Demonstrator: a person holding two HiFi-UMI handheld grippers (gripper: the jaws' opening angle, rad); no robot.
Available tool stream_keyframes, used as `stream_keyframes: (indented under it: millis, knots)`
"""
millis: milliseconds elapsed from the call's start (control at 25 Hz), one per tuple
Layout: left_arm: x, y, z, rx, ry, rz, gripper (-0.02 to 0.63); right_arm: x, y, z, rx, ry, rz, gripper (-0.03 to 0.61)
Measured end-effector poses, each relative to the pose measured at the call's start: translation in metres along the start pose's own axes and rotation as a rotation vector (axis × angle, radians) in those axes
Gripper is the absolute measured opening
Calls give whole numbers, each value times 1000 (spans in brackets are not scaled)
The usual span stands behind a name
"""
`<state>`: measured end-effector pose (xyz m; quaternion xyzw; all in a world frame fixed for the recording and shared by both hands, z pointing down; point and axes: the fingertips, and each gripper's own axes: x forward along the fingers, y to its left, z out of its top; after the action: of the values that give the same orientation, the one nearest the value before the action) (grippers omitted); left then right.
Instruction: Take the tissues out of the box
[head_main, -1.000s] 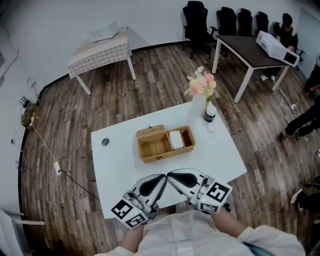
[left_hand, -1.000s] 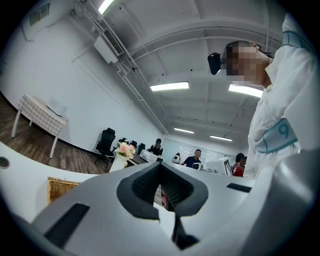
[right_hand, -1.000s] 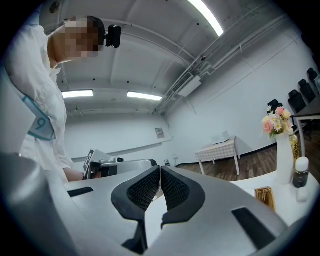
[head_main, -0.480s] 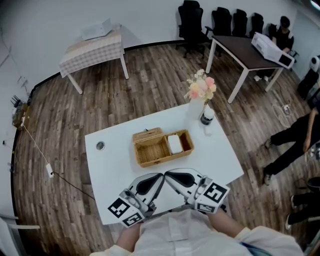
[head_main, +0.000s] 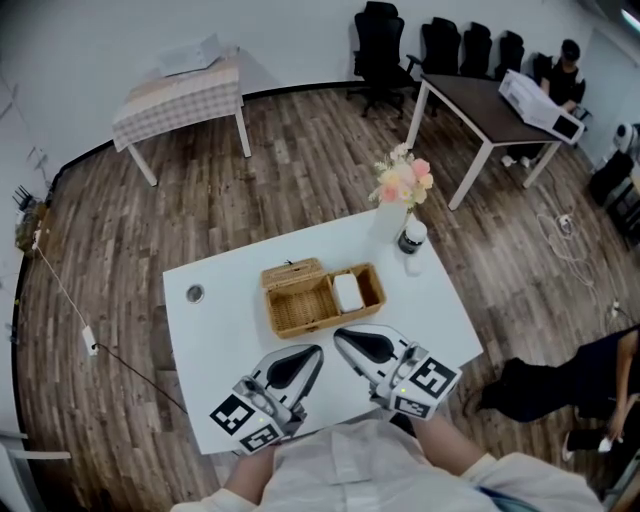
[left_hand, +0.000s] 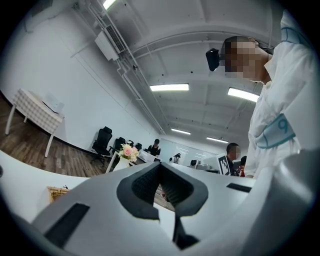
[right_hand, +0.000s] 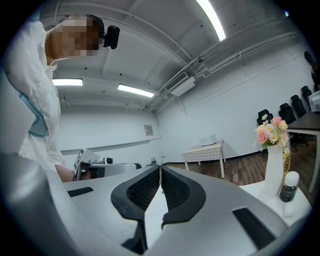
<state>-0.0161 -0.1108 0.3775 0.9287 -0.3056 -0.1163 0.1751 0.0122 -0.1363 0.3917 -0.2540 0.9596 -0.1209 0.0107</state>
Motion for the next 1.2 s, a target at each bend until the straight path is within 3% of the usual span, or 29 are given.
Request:
stream_keyframes:
  millis: [240,920,1200]
  knots:
    - [-5,0,-1,-5,7,-6,-2,-2,-24,-4,-21,27,-85,35]
    - [-12,1,-8,-23,21,-27,-2,1,-51,-40,-39,123,-191,38]
    - [-12,4,-9,-28,35,-30,-1,8,-64,-55,-12,160,-214,125]
